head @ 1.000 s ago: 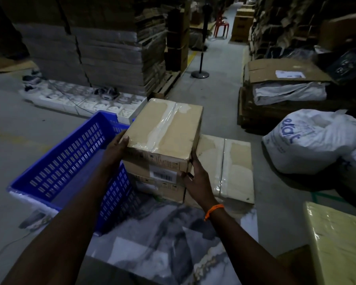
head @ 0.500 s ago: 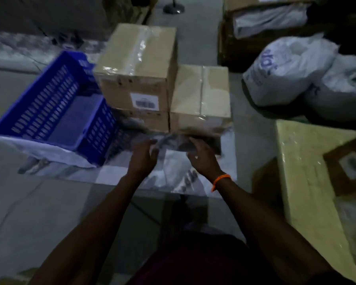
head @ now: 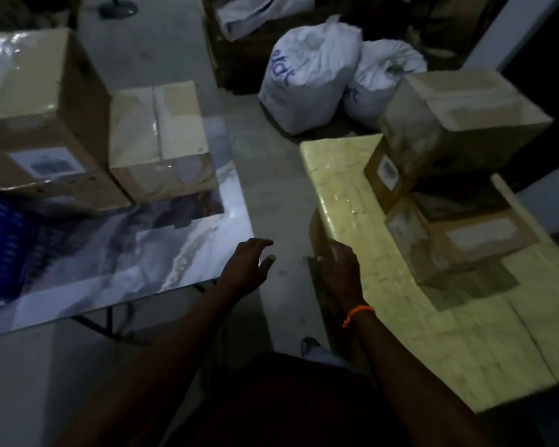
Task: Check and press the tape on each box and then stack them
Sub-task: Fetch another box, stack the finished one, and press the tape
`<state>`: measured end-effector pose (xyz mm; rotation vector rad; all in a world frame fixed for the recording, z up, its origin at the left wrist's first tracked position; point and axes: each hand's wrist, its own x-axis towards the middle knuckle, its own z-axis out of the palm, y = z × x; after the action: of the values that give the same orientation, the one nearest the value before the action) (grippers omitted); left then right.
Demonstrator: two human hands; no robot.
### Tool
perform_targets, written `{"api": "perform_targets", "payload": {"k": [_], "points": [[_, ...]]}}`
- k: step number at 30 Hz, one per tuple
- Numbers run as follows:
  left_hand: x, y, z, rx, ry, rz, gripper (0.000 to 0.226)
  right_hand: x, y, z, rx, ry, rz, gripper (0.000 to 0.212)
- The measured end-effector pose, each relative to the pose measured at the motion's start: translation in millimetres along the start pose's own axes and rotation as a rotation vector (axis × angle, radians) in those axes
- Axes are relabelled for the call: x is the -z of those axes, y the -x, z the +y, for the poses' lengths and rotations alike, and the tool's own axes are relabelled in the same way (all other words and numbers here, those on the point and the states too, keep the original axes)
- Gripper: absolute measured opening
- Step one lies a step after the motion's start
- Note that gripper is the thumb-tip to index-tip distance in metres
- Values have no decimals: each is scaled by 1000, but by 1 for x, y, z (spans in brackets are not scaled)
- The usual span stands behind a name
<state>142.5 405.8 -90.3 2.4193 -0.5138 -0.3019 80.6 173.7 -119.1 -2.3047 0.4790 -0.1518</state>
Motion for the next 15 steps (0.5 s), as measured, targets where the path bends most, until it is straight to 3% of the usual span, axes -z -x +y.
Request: {"api": "perform_targets", "payload": {"k": [4,9,12,15], "points": [[-47,-46,74,-90,-7,-48,39,77,-3,66,-66,-27,201,46],[-122,-91,169,-173,-59,-183,38,156,-23,162,-84,243,408,60],[-161,-106,214,-214,-52,-247,40,193,-47,212,-125,279,361,70],[-187,-122,252,-271,-75,-304,41,213,-67,255,-84,409,132,52]]}}
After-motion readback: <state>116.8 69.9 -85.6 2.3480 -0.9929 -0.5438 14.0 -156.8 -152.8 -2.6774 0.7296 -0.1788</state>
